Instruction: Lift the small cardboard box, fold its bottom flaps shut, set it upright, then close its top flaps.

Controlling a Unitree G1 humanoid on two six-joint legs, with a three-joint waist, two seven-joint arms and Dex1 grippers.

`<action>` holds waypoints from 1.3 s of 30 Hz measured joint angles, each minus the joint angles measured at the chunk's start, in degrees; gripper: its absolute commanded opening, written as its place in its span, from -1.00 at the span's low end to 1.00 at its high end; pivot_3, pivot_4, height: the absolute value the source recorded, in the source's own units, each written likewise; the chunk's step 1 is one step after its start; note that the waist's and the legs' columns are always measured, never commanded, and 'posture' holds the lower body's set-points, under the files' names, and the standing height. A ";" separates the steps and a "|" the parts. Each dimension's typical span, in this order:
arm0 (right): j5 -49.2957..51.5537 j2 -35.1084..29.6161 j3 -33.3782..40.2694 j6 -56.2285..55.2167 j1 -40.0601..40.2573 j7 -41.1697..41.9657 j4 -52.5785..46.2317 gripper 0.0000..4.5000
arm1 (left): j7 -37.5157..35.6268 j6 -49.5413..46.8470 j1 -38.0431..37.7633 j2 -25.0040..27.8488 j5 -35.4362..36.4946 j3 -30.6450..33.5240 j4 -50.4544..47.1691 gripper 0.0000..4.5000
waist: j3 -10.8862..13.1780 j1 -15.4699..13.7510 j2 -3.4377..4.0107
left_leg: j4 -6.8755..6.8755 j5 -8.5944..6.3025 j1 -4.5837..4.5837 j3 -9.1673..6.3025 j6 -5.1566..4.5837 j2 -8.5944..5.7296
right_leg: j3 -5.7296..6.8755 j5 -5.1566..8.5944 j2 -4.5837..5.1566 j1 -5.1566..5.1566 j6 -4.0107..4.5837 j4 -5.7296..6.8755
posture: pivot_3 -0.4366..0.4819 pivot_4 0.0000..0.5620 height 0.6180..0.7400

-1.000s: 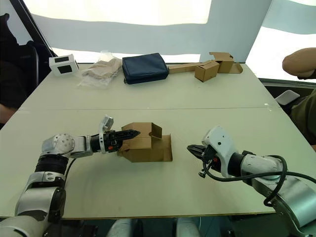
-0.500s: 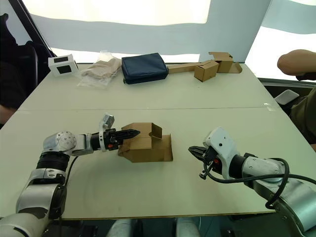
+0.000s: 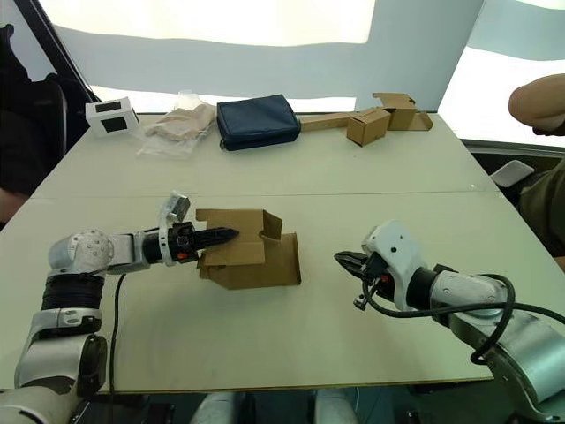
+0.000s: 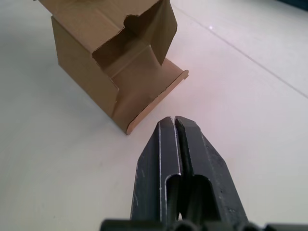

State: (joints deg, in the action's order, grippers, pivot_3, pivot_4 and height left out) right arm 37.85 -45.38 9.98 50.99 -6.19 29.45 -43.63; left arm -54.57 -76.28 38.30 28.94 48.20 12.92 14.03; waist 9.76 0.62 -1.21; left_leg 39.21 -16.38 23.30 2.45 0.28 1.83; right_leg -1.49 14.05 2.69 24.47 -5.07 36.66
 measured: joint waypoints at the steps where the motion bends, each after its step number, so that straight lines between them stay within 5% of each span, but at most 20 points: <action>1: -0.35 0.64 -0.45 -0.24 -0.77 -0.37 0.40 -1.00 | -0.04 1.23 -0.25 -0.02 0.02 -0.02 -2.10 -0.98 | 0.00 -0.04 0.00 | 0.00 0.00 0.00 0.00 0.00 0.00 | 0.00 0.00 0.01 0.00 0.00 0.00 | -0.05 -0.47 1.00; 6: -3.84 7.57 -4.64 -2.45 -9.00 -4.91 6.41 -1.00 | -0.62 11.47 -2.01 -1.05 -0.86 -2.47 -12.87 -0.98 | -0.01 0.01 0.01 | 0.00 0.01 -0.01 0.06 0.01 -0.02 | -0.03 0.01 0.03 0.00 0.03 -0.01 | -0.05 -0.47 1.00; 16: -11.78 16.11 -11.84 -7.27 -19.80 -8.33 18.00 -1.00 | -3.99 18.65 -1.75 0.31 -2.71 -6.84 -13.63 -0.98 | 0.01 0.12 0.04 | -0.02 0.01 0.01 0.08 0.01 -0.02 | -0.03 -0.01 -0.05 0.04 -0.01 0.01 | -0.05 -0.47 1.00; 39: -15.86 21.75 -18.27 -6.72 -22.19 -7.20 17.92 -1.00 | -6.62 18.93 -1.49 1.36 -1.98 -9.35 -13.07 -0.98 | 0.01 0.22 0.04 | -0.04 0.00 0.02 0.03 0.00 0.00 | 0.00 -0.07 -0.06 0.07 -0.11 0.04 | -0.05 -0.47 1.00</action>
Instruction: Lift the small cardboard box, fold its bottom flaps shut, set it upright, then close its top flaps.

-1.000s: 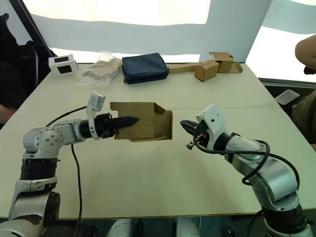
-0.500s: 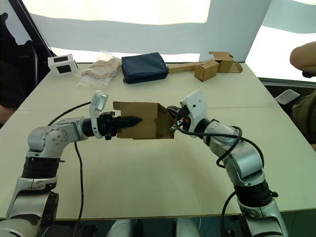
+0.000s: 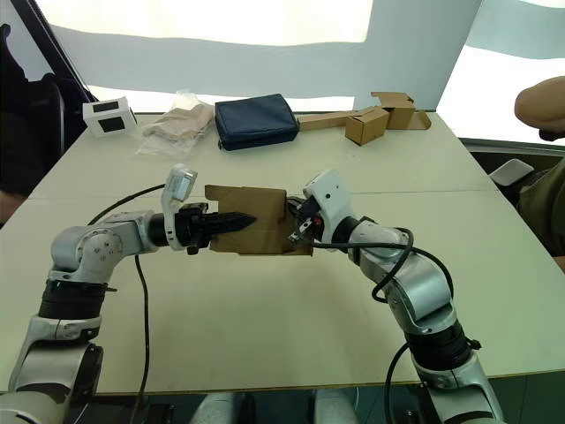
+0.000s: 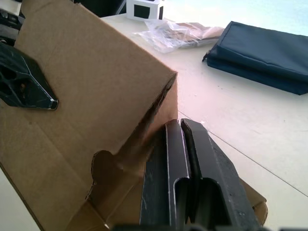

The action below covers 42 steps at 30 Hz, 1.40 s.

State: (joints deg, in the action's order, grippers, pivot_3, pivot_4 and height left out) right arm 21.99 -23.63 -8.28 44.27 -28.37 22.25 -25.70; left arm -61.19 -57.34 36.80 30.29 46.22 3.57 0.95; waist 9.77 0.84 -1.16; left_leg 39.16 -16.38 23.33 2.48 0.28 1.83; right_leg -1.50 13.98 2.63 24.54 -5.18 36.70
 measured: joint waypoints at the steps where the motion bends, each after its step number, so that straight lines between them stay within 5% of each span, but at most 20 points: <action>1: -0.33 0.21 -0.05 0.00 -0.01 -0.10 0.00 -1.00 | 0.11 -0.17 0.00 0.00 0.25 0.01 -0.05 -0.98 | 0.00 0.01 0.00 | 0.00 0.00 0.00 0.00 0.00 0.00 | 0.00 0.00 0.00 0.00 0.00 0.00 | -0.05 -0.47 1.00; 22: 4.42 -1.23 6.97 5.96 1.95 1.95 -7.14 -1.00 | 2.08 -1.09 0.93 0.38 1.60 0.82 1.55 -0.98 | 0.00 0.06 0.01 | -0.01 0.00 0.01 -0.01 0.00 0.01 | 0.01 0.05 -0.01 0.02 0.08 0.00 | -0.05 -0.47 1.00; 42: 4.01 0.76 1.81 5.28 1.28 2.24 -5.94 -1.00 | 3.33 -7.97 0.89 0.09 7.19 1.25 -1.98 -0.98 | 0.01 0.06 0.01 | -0.01 0.00 0.02 -0.02 0.00 0.01 | 0.01 0.06 0.01 0.02 0.11 -0.01 | -0.05 -0.47 1.00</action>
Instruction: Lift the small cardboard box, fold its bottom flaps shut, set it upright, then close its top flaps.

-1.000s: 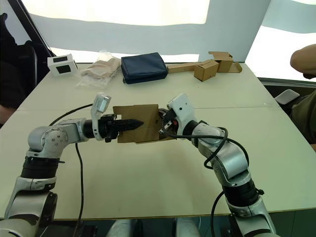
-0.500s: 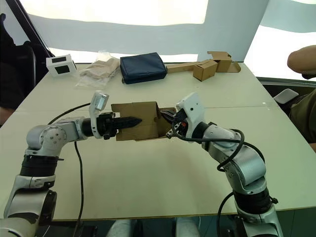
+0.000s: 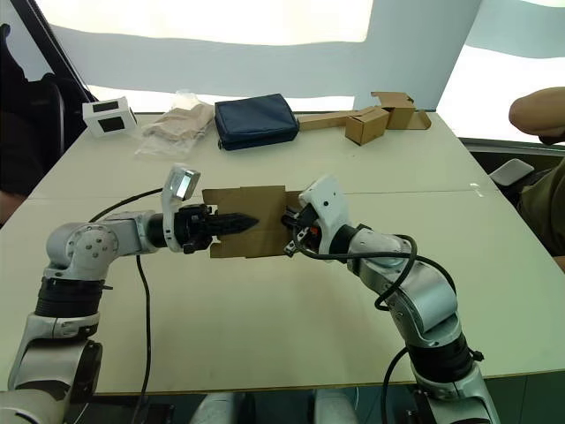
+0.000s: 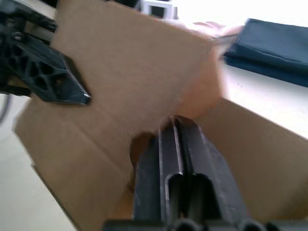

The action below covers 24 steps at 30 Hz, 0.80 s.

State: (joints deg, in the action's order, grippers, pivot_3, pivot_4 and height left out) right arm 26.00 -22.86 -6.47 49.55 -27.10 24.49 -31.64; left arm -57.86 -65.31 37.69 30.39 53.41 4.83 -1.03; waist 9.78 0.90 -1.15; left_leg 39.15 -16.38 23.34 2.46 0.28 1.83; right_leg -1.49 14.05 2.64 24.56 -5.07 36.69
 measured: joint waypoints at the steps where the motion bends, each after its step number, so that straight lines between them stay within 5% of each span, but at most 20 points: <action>1: -0.04 0.09 0.00 -0.08 -0.23 0.00 0.01 -1.00 | 0.54 -0.65 -0.01 -0.01 0.51 0.21 -0.27 -0.98 | 0.00 -0.01 0.00 | 0.00 0.00 0.00 0.00 0.00 0.00 | 0.00 0.00 0.00 0.00 0.00 0.00 | -0.05 -0.47 1.00; 10: 0.84 -1.59 2.02 0.45 0.40 0.54 -1.26 -1.00 | 1.79 0.86 0.11 0.07 0.23 0.50 0.71 -0.98 | 0.00 -0.18 0.00 | 0.00 0.00 0.01 0.00 0.00 -0.01 | 0.00 0.01 0.01 0.00 0.02 -0.02 | -0.05 -0.47 1.00; 24: 9.91 -9.42 15.78 5.09 14.29 2.85 -8.14 -1.00 | 1.61 3.41 2.27 0.25 -1.14 0.56 3.89 -0.98 | 0.00 -0.07 -0.01 | -0.03 0.00 0.03 0.02 0.00 -0.01 | -0.01 0.02 0.00 0.00 0.04 -0.09 | -0.05 -0.47 1.00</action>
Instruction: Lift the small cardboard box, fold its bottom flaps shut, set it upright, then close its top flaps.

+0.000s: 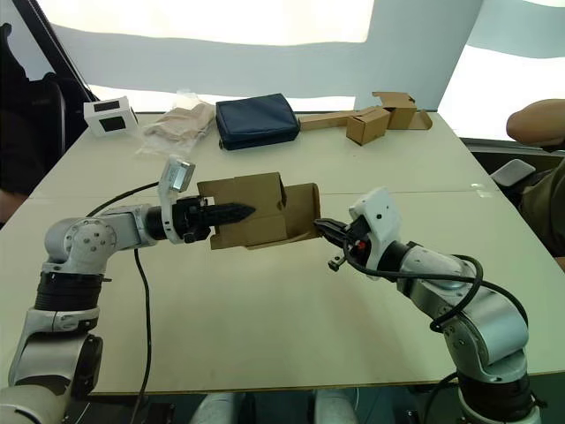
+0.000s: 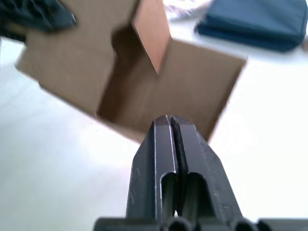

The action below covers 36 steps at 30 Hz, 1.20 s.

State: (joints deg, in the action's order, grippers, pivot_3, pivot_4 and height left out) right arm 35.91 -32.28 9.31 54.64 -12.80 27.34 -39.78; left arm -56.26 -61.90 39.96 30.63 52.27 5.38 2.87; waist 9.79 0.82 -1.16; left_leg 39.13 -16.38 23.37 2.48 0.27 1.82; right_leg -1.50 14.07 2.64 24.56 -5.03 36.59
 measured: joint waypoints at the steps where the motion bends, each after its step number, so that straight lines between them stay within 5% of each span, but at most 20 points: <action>1: 0.25 -0.08 0.33 -0.07 1.00 -0.03 -0.02 -1.00 | -0.02 0.00 0.21 -0.01 0.00 -0.01 0.00 -0.98 | 0.00 -0.02 0.00 | 0.00 0.00 0.00 0.00 0.00 0.00 | 0.00 0.00 0.00 0.00 0.00 0.00 | -0.05 -0.47 1.00; 10: -0.89 2.06 -3.88 -2.88 3.50 -1.05 1.95 -1.00 | -0.08 -0.09 0.31 -0.40 0.28 -0.03 -0.44 -0.98 | 0.00 -0.03 0.00 | 0.00 0.00 0.00 0.00 0.00 0.00 | -0.01 0.00 -0.01 0.00 0.00 -0.02 | -0.05 -0.47 1.00; 26: -1.30 4.59 -13.02 -5.03 -7.97 2.45 7.19 -1.00 | -1.07 -0.11 1.21 -0.89 0.37 -0.15 0.08 -0.98 | 0.00 -0.08 0.00 | -0.02 0.00 0.02 -0.01 0.00 0.00 | 0.00 -0.01 -0.02 0.00 -0.02 -0.08 | -0.05 -0.47 1.00; 32: -0.43 4.80 -12.03 -4.90 -8.12 2.51 7.45 -1.00 | -1.24 0.18 1.35 -1.37 -0.02 -0.14 0.89 -0.98 | 0.00 -0.12 0.00 | -0.02 0.00 0.03 -0.01 0.00 0.00 | 0.00 -0.01 0.00 0.00 -0.03 -0.09 | -0.05 -0.47 1.00; 36: 8.35 7.08 -1.56 -3.24 -4.99 0.07 7.29 -1.00 | -1.21 0.21 1.36 -1.40 -0.07 -0.11 0.77 -0.98 | 0.00 -0.17 0.00 | -0.02 0.00 0.04 -0.02 0.00 0.01 | 0.01 -0.03 0.00 -0.03 -0.06 -0.13 | -0.05 -0.47 1.00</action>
State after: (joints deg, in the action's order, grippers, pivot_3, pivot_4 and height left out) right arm 44.26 -25.21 7.75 51.40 -17.79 27.41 -32.50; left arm -57.47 -61.69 41.32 29.23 52.20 5.27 3.64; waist 9.79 0.65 -1.16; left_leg 39.10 -16.38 23.41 2.46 0.28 1.84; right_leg -1.49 14.04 2.64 24.53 -5.09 36.46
